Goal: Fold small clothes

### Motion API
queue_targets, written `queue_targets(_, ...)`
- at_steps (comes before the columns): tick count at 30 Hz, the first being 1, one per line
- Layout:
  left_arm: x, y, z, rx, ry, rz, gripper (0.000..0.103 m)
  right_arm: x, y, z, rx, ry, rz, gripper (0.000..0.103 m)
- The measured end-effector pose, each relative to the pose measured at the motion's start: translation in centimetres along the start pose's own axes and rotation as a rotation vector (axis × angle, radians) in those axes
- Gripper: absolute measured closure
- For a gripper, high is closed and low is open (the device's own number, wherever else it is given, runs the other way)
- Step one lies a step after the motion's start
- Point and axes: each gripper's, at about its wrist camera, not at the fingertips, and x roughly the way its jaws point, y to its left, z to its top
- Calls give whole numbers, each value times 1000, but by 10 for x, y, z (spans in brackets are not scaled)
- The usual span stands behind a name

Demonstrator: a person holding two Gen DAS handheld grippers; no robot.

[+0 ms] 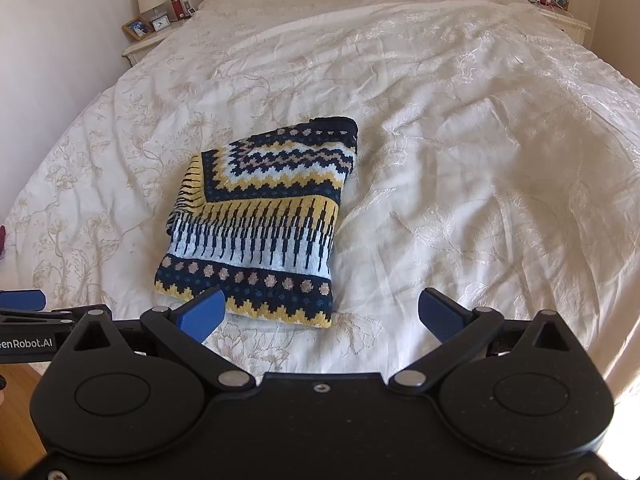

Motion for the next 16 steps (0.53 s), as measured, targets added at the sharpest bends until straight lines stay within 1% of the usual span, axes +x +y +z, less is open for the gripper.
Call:
queue_targets(14,12,6,8,-27,32,16,7,17,1,9,-4,44,7,1)
queue_targets(16,15,8,10,-29,37,9,7,21,0,11,-2,52,5,1)
